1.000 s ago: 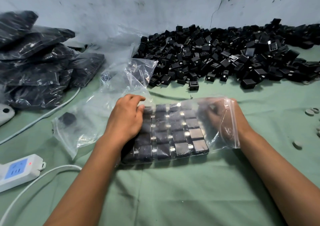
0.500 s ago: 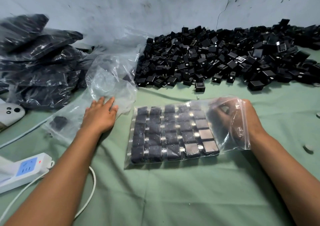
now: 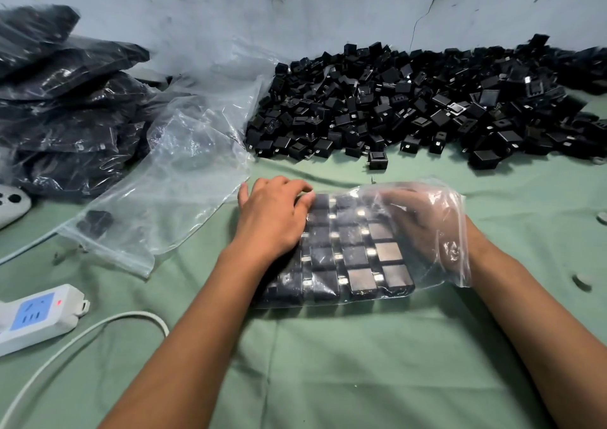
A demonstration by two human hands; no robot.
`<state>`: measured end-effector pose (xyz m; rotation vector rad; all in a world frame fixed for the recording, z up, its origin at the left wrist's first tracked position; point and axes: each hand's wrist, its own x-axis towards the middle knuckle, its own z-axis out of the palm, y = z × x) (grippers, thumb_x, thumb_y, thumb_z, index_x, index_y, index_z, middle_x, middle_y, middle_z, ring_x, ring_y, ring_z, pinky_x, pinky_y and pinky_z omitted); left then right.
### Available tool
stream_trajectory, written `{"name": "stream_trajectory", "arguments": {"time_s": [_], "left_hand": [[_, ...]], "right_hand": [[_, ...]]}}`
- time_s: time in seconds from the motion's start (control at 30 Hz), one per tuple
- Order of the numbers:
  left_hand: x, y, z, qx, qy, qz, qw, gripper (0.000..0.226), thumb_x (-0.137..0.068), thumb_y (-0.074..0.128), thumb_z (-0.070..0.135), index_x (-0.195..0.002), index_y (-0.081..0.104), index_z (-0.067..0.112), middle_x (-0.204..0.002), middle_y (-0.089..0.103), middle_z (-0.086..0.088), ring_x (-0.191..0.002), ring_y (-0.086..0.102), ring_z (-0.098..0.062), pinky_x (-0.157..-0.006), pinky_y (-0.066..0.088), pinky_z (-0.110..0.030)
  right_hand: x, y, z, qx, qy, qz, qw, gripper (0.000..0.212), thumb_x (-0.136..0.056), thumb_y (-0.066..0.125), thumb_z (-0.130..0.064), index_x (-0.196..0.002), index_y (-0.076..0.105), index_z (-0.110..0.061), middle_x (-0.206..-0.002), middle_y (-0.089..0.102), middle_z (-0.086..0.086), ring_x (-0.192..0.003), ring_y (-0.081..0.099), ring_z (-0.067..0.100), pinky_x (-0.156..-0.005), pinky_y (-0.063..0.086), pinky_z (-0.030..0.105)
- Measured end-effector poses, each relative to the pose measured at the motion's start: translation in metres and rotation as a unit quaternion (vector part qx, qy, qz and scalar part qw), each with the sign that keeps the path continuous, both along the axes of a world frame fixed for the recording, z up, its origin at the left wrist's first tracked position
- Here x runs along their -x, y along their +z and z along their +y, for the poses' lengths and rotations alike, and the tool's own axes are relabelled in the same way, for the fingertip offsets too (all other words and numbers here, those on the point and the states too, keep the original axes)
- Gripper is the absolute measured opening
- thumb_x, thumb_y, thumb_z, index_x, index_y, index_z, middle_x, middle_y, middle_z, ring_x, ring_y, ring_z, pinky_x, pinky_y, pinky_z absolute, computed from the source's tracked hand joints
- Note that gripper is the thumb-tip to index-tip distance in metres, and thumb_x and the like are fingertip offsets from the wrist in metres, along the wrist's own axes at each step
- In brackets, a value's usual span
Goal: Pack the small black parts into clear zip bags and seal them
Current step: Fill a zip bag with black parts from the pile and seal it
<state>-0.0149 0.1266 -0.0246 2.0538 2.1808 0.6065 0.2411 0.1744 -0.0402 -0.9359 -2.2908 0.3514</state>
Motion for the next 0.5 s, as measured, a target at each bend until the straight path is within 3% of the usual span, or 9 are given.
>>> {"name": "stream_trajectory", "arguments": {"time_s": [0.13, 0.23, 0.3, 0.5], "left_hand": [[-0.009, 0.007, 0.013, -0.016, -0.057, -0.067, 0.996, 0.021, -0.104, 0.056, 0.036, -0.113, 0.072, 0.028, -0.113, 0.066, 0.007, -0.11, 0.057, -0.016, -0.1, 0.047, -0.04], [-0.01, 0.007, 0.021, -0.013, -0.027, -0.066, 0.997, 0.009, -0.099, 0.065, 0.033, -0.095, 0.072, 0.03, -0.095, 0.067, 0.013, -0.087, 0.061, -0.01, -0.084, 0.052, -0.035], [-0.011, 0.005, 0.025, -0.002, -0.015, -0.074, 0.997, 0.008, -0.097, 0.068, 0.034, -0.09, 0.07, 0.031, -0.089, 0.067, 0.015, -0.083, 0.062, -0.008, -0.077, 0.053, -0.033], [-0.027, 0.01, 0.038, 0.021, -0.084, -0.125, 0.988, 0.015, -0.091, 0.075, 0.041, -0.103, 0.075, 0.031, -0.095, 0.069, 0.013, -0.084, 0.062, -0.009, -0.082, 0.054, -0.034]], "right_hand": [[0.005, -0.01, -0.002, 0.028, -0.038, 0.031, 0.998, 0.033, -0.099, 0.056, -0.001, -0.123, 0.074, -0.015, -0.118, 0.073, 0.013, -0.111, 0.066, 0.037, -0.094, 0.04, 0.033], [0.003, -0.005, 0.002, -0.019, -0.009, -0.008, 1.0, 0.022, -0.1, 0.06, -0.012, -0.116, 0.076, -0.013, -0.108, 0.075, 0.014, -0.096, 0.072, 0.029, -0.087, 0.058, 0.04], [0.0, -0.003, 0.006, -0.016, -0.016, -0.015, 1.0, 0.026, -0.102, 0.057, -0.024, -0.117, 0.074, -0.012, -0.107, 0.076, 0.012, -0.091, 0.073, 0.023, -0.077, 0.063, 0.044], [0.001, -0.003, 0.003, -0.003, -0.025, 0.007, 1.0, 0.02, -0.103, 0.059, -0.025, -0.118, 0.072, -0.025, -0.104, 0.072, -0.003, -0.086, 0.068, 0.012, -0.076, 0.061, 0.034]]}}
